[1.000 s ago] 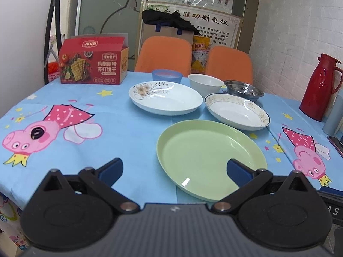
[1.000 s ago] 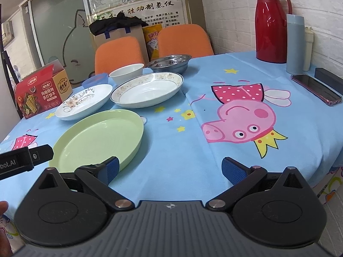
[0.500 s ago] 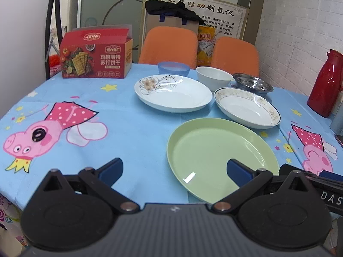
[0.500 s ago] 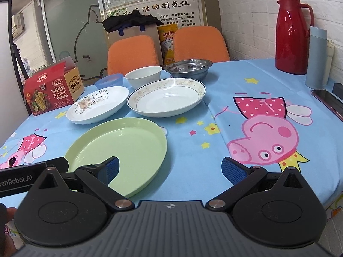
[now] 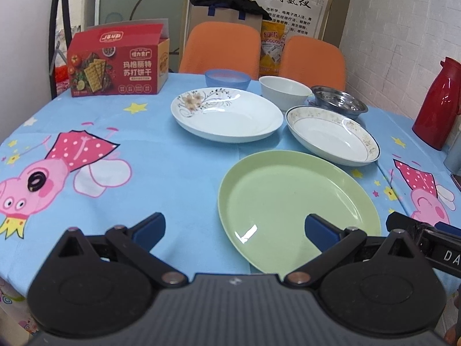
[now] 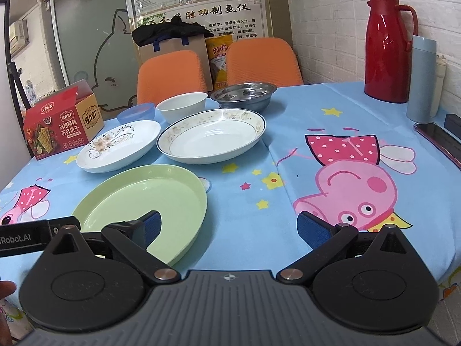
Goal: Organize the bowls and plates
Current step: 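Move the left gripper toward the rim of the light green plate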
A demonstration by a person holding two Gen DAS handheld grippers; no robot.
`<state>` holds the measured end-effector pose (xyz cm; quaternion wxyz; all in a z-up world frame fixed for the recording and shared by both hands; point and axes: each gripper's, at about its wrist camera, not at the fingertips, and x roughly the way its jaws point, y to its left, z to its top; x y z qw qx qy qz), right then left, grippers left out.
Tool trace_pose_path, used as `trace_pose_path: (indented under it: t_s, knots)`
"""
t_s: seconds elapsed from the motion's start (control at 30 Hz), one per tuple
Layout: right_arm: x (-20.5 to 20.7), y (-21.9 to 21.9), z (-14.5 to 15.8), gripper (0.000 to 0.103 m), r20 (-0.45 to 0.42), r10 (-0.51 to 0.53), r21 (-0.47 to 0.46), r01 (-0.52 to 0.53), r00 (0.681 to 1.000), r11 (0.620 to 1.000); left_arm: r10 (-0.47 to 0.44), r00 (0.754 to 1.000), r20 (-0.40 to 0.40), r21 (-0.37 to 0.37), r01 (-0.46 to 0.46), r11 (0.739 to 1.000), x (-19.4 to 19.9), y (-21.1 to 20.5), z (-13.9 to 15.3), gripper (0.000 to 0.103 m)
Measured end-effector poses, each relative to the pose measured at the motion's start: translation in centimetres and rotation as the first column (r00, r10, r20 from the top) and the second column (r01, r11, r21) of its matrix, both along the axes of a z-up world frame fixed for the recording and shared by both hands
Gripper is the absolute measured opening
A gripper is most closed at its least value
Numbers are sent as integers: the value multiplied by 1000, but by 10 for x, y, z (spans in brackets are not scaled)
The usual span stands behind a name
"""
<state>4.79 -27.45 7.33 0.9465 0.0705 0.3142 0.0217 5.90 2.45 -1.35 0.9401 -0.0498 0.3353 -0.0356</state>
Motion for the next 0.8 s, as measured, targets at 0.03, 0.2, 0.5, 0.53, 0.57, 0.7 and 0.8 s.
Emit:
trace_pose_path:
  t_s: [0.03,0.2,0.5,0.53,0.57,0.7,0.8]
  knots:
    - [4,1,-1,103,-6,9,0,-9,1000,1000,-8,1000,-8,4,9,1000,4,-1,-2,103]
    - [23,15,-11,103,-41,62,-72,-64,997,995,-74,996,-57,-34,72,997,20,4,-13,102]
    - [44,32,-33,103,-98,130,-103,-140,987,985,-94,992,-83,-77,88,993,40,18,-22,100]
    - [45,32,-33,103,-95,131,-104,-141,987,985,-96,992,-81,-67,91,994,41,17,-22,100]
    - [45,32,-33,103,-92,133,-103,-143,987,984,-98,992,-79,-57,94,994,42,17,-22,99]
    - [41,26,-38,103,-38,153,-104,-156,988,982,-124,989,-74,-50,121,991,44,16,-22,93]
    - [44,27,-34,103,-61,155,-109,-161,986,981,-133,988,-74,-63,128,990,46,19,-21,90]
